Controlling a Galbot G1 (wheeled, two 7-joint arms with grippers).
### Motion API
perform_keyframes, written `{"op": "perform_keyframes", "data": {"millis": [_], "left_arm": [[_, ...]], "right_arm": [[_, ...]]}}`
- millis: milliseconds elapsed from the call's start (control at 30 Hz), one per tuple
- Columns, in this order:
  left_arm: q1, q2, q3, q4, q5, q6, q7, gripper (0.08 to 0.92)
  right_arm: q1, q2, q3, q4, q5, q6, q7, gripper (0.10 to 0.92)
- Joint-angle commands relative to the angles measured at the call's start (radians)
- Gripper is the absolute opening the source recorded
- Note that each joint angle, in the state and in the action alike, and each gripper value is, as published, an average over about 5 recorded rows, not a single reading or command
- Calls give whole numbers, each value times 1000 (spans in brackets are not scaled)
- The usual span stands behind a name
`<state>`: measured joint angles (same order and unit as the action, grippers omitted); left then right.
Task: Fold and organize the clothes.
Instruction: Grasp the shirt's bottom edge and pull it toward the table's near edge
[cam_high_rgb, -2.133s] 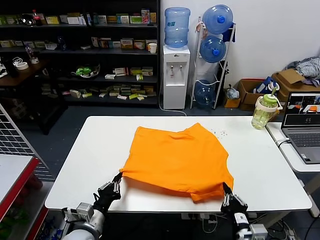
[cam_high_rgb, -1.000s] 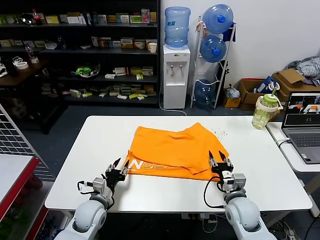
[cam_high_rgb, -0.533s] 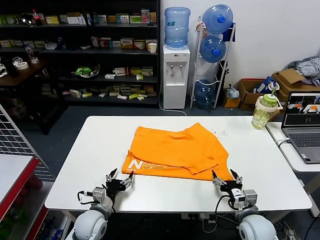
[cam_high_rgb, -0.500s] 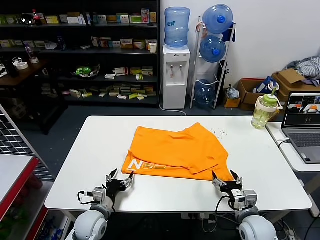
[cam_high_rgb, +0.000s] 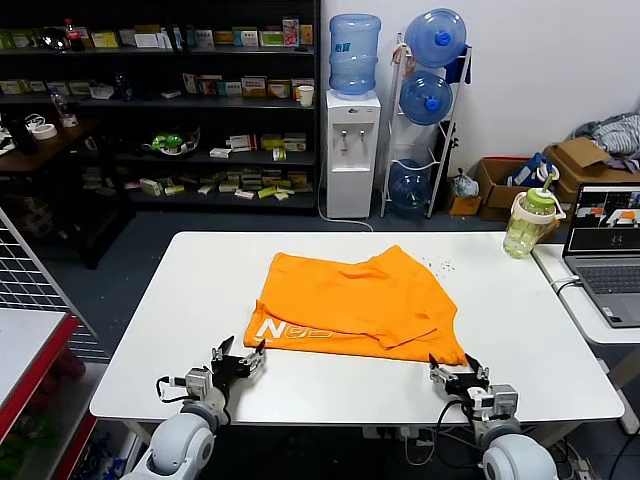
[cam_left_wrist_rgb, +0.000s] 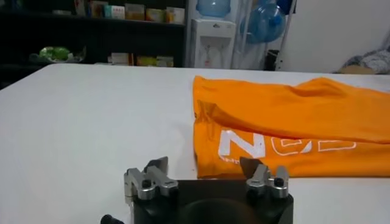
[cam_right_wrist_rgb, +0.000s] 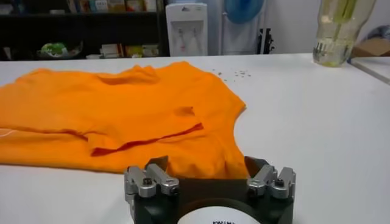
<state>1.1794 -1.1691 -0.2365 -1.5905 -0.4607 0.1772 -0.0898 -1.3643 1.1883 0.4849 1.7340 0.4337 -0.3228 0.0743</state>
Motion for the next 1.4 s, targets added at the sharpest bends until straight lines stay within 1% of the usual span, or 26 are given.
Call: {"op": "perform_keyframes", "data": {"millis": [33, 367, 467, 567, 667, 733, 867, 1000, 1200, 1300, 1400], "left_arm": [[-31, -6, 11, 28, -12, 3, -3, 701], [-26, -3, 19, 9, -12, 1, -10, 407], [-19, -1, 19, -2, -12, 1, -15, 303], [-11, 2, 19, -20, -12, 1, -22, 216], [0, 9, 20, -52, -20, 7, -37, 133], [12, 18, 21, -90, -44, 22, -57, 101], [47, 56, 19, -193, -143, 74, -129, 94], [117, 122, -6, -306, -247, 112, -197, 94], [304, 204, -90, -435, -301, 144, -221, 94], [390, 218, -123, -486, -304, 149, -224, 94], [449, 222, -145, -521, -302, 152, -225, 94]], "right_arm": [[-3, 0, 4, -7, 18, -25, 12, 674], [-14, 1, 6, 3, 17, -15, 23, 380], [-16, 2, 5, 5, 18, -11, 26, 293], [-20, 2, 5, 11, 24, -7, 29, 207], [-29, -4, 6, 29, 39, -7, 36, 141], [-44, -13, 7, 54, 55, -9, 43, 128], [-99, -42, 13, 129, 86, -19, 62, 125], [-197, -81, 31, 217, 113, -29, 78, 125], [-343, -114, 77, 311, 124, -46, 96, 125], [-386, -118, 93, 330, 123, -52, 101, 125], [-414, -118, 104, 344, 123, -58, 106, 125]]}}
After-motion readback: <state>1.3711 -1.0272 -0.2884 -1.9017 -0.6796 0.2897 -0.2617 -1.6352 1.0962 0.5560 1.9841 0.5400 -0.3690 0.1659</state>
